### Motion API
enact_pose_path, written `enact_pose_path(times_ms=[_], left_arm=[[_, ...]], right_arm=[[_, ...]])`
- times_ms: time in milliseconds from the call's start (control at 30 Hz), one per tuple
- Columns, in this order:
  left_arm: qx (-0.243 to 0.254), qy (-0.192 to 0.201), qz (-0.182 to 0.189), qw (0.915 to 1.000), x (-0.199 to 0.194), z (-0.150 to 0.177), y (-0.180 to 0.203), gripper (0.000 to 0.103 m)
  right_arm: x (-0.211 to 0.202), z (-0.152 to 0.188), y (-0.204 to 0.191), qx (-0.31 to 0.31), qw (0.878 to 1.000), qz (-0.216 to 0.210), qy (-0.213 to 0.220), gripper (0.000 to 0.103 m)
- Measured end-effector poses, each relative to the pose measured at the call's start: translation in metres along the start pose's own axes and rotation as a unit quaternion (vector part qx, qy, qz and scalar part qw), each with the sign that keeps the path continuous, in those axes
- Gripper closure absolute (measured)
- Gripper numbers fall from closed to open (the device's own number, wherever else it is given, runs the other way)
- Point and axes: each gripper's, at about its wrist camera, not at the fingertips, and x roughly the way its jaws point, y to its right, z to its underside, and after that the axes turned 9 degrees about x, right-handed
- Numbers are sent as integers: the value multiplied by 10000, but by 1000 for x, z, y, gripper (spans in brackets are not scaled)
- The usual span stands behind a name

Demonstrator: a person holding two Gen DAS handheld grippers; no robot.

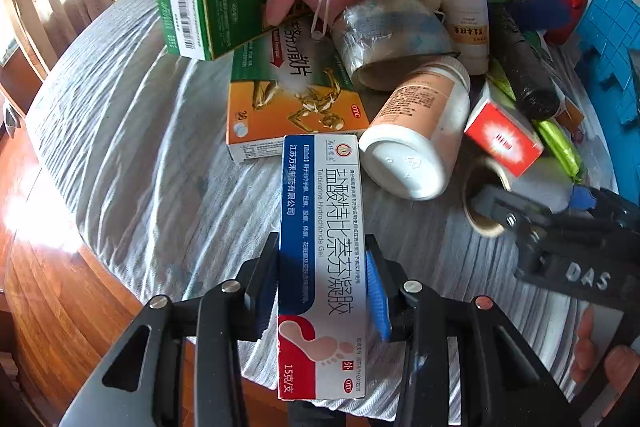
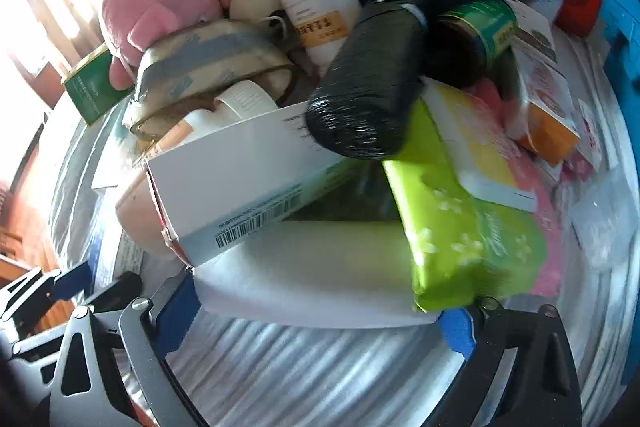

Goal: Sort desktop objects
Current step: 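Grasp the long white-blue ointment box with the left tool, then grasp a white paper roll with the right tool while the left tool holds the ointment box, then carry the ointment box and paper roll into the blue crate and release both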

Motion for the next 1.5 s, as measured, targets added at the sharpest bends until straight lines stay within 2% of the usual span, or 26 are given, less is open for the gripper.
enact_pose_path(times_ms=[167,267,300,367,467,500,533,633,733,833,900,1067,1167,1333,1433,1500], left_arm=[[70,201,-110,9997,-30,6,5,64],[89,384,-221,9990,-52,5,15,64],[129,483,-250,9984,-56,-2,3,64],[264,748,-311,9964,-71,-17,27,64],[463,1182,-322,9914,-103,-29,40,64],[507,1285,-325,9899,-95,-73,55,64],[571,1415,-305,9878,-105,-60,55,64],[743,1756,-250,9813,-138,-73,64,64],[908,2073,-114,9740,-166,-86,81,64],[1087,2344,59,9660,-183,-101,103,64],[1260,2577,202,9578,-202,-109,120,64],[1659,3067,484,9360,-241,-133,168,64],[1912,3220,727,9244,-263,-153,207,64],[2362,3237,1280,9072,-291,-187,288,64],[2525,3016,1640,9047,-301,-212,341,64],[2666,2573,1996,9071,-294,-235,384,64]], right_arm=[[-28,22,12,-91,9995,-265,-167,3],[-51,29,18,-133,9992,-374,-49,3],[-61,30,20,-147,9990,-412,21,3],[-85,29,24,-170,9982,-527,242,3],[-126,17,27,-236,9949,-597,779,3],[-130,7,17,-238,9936,-586,935,3],[-146,-7,17,-224,9911,-558,1188,3],[-184,-31,22,-136,9845,-444,1691,3],[-234,-50,35,-22,9737,-213,2268,3],[-272,-59,49,75,9641,2,2653,3],[-299,-64,59,160,9569,173,2896,3],[-354,-68,92,491,9423,546,3267,3],[-383,-72,124,743,9337,833,3402,3],[-433,-79,190,1088,9216,1416,3446,3],[-455,-93,244,1218,9172,1929,3265,3],[-458,-104,281,1285,9152,2216,3112,3]])
